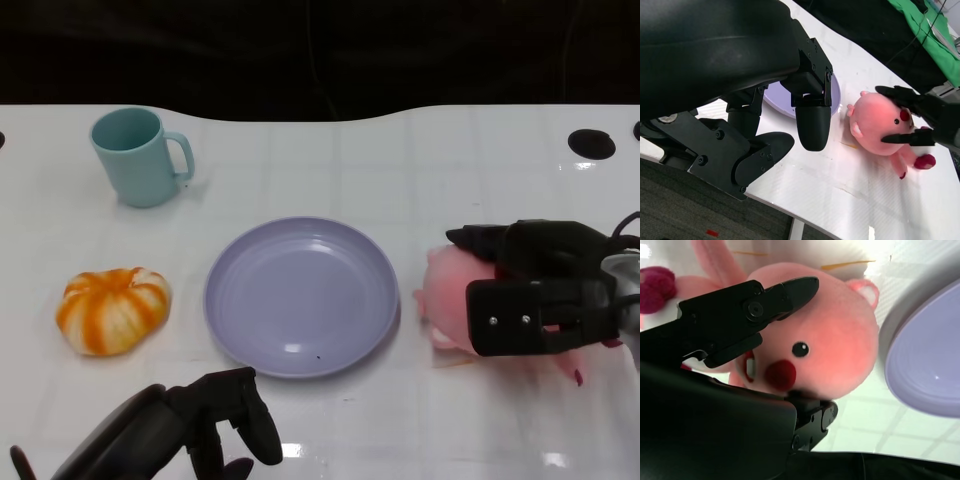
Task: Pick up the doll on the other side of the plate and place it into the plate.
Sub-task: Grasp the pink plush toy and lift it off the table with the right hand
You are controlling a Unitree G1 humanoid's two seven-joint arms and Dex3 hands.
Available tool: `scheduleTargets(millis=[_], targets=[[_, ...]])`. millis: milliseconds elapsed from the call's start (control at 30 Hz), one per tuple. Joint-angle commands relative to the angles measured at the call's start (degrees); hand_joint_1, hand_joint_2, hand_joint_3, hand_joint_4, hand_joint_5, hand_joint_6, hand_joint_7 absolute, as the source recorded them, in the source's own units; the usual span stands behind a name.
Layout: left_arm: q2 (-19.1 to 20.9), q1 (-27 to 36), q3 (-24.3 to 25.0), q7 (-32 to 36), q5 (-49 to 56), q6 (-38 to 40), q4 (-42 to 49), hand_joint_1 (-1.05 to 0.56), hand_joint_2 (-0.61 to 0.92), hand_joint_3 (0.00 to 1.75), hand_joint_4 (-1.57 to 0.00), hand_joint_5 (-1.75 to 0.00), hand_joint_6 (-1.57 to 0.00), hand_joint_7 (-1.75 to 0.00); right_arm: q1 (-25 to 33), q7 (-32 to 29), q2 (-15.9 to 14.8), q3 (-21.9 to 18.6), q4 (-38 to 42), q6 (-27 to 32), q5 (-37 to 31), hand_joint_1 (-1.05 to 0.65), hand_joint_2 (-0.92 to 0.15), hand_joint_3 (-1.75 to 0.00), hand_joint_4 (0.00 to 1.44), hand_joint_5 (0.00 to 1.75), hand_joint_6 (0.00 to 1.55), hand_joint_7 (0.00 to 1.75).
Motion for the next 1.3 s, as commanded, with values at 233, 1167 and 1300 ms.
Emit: scheduleTargets(millis=[233, 1167, 1300], targets=[[0.1, 0.49, -0.57, 0.22, 0.69, 1.05, -1.61, -0.16, 0.59, 1.1, -0.58, -1.75, -0.53, -1.48, -4.8, -5.06, 3.59, 4.61, 13.6, 0.54, -1.6, -0.65, -0.9, -0.02, 0.14, 0.21, 0.3, 0.06], [0.66, 1.28, -0.07, -0.64, 0.87, 3.56, -4.51, -0.17, 0.61, 1.05, -0.58, -1.75, -0.55, -1.46, -4.73, -21.21, 4.74, 1.85, 16.55, -5.14, 2.61, -0.29, -0.92, -0.25, 0.8, 1.57, 1.04, 0.66], [0.9, 2.2, 0.43, -0.68, 0.3, 2.36, -4.42, -0.16, 0.61, 1.05, -0.59, -1.75, -0.54, -1.46, -2.71, -26.21, 4.83, -0.19, 14.81, -6.53, 3.72, -0.25, -0.88, -0.3, 0.83, 1.71, 0.91, 0.96]])
